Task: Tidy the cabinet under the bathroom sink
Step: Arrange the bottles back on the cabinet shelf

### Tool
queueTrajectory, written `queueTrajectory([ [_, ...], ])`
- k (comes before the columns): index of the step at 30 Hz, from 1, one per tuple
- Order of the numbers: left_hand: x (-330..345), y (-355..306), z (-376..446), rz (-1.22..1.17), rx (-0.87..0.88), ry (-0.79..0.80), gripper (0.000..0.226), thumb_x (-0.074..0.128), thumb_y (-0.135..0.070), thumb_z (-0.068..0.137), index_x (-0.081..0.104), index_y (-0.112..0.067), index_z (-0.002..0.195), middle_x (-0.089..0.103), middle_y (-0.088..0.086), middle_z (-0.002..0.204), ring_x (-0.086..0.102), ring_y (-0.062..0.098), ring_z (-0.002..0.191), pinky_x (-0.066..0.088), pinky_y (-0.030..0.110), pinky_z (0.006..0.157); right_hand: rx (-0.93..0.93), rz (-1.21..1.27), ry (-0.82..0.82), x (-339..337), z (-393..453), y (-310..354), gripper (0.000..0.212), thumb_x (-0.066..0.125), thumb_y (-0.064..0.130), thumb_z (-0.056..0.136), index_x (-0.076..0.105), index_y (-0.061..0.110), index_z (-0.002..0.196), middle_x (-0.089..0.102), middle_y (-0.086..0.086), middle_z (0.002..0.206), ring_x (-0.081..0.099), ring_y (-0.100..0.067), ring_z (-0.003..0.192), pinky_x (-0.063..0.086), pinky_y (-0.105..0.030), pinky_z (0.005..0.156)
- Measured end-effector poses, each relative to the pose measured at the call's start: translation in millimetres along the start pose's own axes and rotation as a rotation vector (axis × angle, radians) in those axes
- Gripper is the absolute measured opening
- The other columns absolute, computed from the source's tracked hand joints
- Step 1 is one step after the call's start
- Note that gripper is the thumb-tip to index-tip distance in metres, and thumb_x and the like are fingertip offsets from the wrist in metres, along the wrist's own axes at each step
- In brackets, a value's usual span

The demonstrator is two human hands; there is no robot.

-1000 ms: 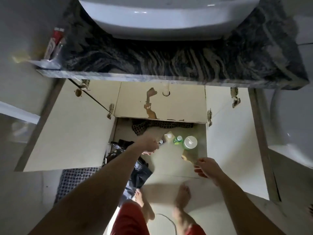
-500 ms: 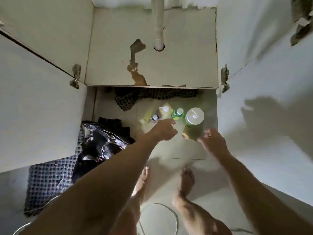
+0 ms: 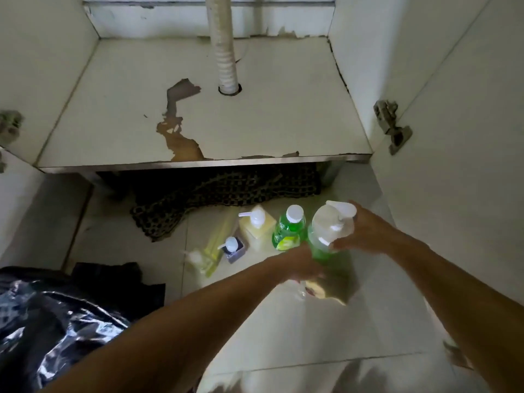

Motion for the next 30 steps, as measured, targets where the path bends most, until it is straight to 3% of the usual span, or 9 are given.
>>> queueTrajectory([
  [3, 11, 12, 33, -0.114, 0.031, -0.041, 0.053, 0.062, -0.007, 0.087, 0.041, -0.009, 0.136, 0.051, 0.005, 0.111, 0.049, 0.01, 0.079, 0.042, 0.006, 0.046, -0.212, -0.004, 0.038, 13, 11, -8, 0.101, 0.089, 0.01, 0.059, 0.029, 0.039, 0.135, 0.044, 0.008, 0.129, 0.046, -0.012, 0.119, 0.034, -0.023, 0.096],
  [6, 15, 22, 49, -0.183, -0.005, -0.078, 0.054, 0.059, -0.008, 0.088, 0.034, -0.01, 0.136, 0.05, 0.006, 0.106, 0.048, 0.007, 0.072, 0.045, 0.014, 0.051, -0.301, -0.015, -0.094, 19, 18, -10, 0.101, 0.091, 0.016, 0.055, 0.026, 0.052, 0.123, 0.036, 0.011, 0.129, 0.039, -0.009, 0.118, 0.032, -0.022, 0.097],
  [10, 12, 18, 31, -0.152, -0.041, -0.032, 0.048, 0.057, -0.007, 0.088, 0.041, -0.01, 0.133, 0.056, 0.01, 0.111, 0.056, 0.019, 0.093, 0.054, 0.028, 0.074, -0.305, -0.071, -0.166, 20, 8, -4, 0.102, 0.085, 0.023, 0.052, 0.021, 0.065, 0.12, 0.043, 0.008, 0.126, 0.045, -0.015, 0.115, 0.042, -0.026, 0.095],
  [13, 12, 13, 10, -0.154, -0.025, -0.039, 0.06, 0.054, 0.001, 0.085, 0.034, -0.016, 0.139, 0.054, 0.01, 0.125, 0.054, 0.021, 0.101, 0.052, 0.026, 0.071, -0.319, -0.121, -0.21, 15, -5, 12, 0.1, 0.079, 0.027, 0.052, 0.022, 0.067, 0.123, 0.051, 0.008, 0.117, 0.05, -0.015, 0.106, 0.047, -0.024, 0.088],
  [16, 9, 6, 1, -0.16, 0.029, -0.063, 0.074, 0.057, 0.001, 0.084, 0.023, -0.023, 0.146, 0.052, 0.009, 0.129, 0.054, 0.016, 0.092, 0.05, 0.022, 0.066, -0.292, -0.179, -0.187, 1, -8, 24, 0.086, 0.081, 0.025, 0.057, 0.027, 0.055, 0.117, 0.052, 0.018, 0.095, 0.053, -0.005, 0.084, 0.043, -0.009, 0.066],
  [19, 0, -21, -16, -0.136, 0.152, -0.1, 0.066, 0.056, 0.003, 0.087, 0.029, -0.019, 0.142, 0.054, 0.0, 0.112, 0.049, 0.008, 0.082, 0.045, 0.008, 0.056, -0.16, -0.26, -0.162, -23, -6, 25, 0.064, 0.084, 0.036, 0.057, 0.042, 0.034, 0.105, 0.05, 0.017, 0.088, 0.053, -0.012, 0.085, 0.039, -0.013, 0.061],
  [22, -14, -47, -31, -0.105, 0.243, -0.211, 0.067, 0.06, 0.002, 0.085, 0.033, -0.02, 0.142, 0.054, 0.005, 0.129, 0.048, 0.012, 0.101, 0.046, 0.015, 0.073, -0.065, -0.345, -0.161, -52, -10, 36, 0.059, 0.081, 0.052, 0.05, 0.055, 0.023, 0.094, 0.06, 0.002, 0.095, 0.057, -0.017, 0.084, 0.046, -0.025, 0.064],
  [26, -41, -69, -38, -0.143, 0.344, -0.416, 0.063, 0.063, -0.006, 0.08, 0.042, -0.031, 0.134, 0.062, -0.004, 0.116, 0.059, 0.013, 0.104, 0.048, 0.024, 0.084, -0.065, -0.338, -0.253, -99, -21, 68, 0.045, 0.081, 0.054, 0.052, 0.058, 0.019, 0.067, 0.058, 0.001, 0.073, 0.051, -0.011, 0.063, 0.038, -0.024, 0.053],
  [30, -72, -92, -50, -0.136, 0.525, -0.629, 0.065, 0.062, -0.006, 0.079, 0.041, -0.038, 0.131, 0.059, -0.015, 0.098, 0.061, 0.009, 0.092, 0.047, 0.019, 0.078, -0.105, -0.215, -0.386, -138, -29, 97, 0.054, 0.082, 0.053, 0.052, 0.063, 0.015, 0.086, 0.06, 0.0, 0.08, 0.054, -0.01, 0.066, 0.039, -0.024, 0.054],
])
Point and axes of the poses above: each hand's wrist, its own z-axis towards the middle knuckle, its own x-axis out of the palm, y = z × x, the point moved 7 cm from there along z, towards the middle knuckle
